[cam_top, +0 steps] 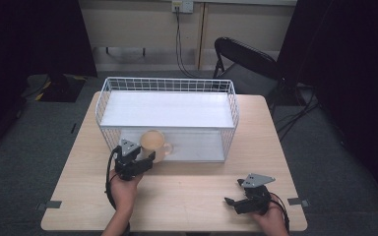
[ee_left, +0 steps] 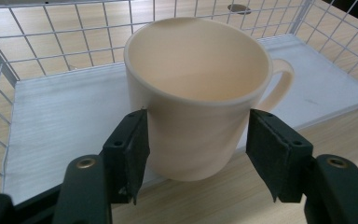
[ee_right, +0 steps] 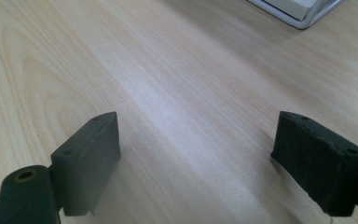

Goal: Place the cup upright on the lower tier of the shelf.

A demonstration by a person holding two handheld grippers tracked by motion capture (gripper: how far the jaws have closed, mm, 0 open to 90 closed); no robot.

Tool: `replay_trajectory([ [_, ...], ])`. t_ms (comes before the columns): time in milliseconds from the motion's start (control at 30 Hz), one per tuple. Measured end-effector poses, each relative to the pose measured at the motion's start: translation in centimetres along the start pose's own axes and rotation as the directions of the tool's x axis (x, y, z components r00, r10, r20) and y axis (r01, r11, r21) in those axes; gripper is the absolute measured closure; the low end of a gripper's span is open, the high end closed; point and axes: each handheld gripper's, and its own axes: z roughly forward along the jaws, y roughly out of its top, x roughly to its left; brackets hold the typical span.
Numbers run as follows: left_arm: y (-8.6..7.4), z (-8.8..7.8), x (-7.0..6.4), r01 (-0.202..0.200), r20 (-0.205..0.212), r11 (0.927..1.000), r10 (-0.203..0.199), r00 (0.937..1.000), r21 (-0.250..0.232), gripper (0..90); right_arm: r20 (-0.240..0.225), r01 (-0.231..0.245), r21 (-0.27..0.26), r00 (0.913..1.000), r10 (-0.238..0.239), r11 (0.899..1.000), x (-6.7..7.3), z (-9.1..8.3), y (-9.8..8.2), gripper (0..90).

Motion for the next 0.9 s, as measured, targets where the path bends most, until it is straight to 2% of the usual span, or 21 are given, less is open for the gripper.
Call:
replay_trajectory([
  [200, 0.10, 0.02, -0.04, -0.010, -0.011, 1.0000, 0.010, 0.9999, -0.001, 44.4, 0.000, 0.000, 0.000, 1.0000, 0.000, 1.000, 0.00, 0.00, 0.00, 14.1],
  [300, 0.11, 0.08, -0.03, 0.002, -0.010, 1.0000, -0.002, 0.9999, -0.003, 46.6, 0.000, 0.000, 0.000, 1.0000, 0.000, 1.000, 0.00, 0.00, 0.00, 14.1],
  [900, 0.23, 0.61, -0.10, -0.001, -0.028, 1.0000, 0.001, 0.9996, 0.008, 57.9, 0.000, 0.000, 0.000, 1.0000, 0.000, 1.000, 0.00, 0.00, 0.00, 14.1],
])
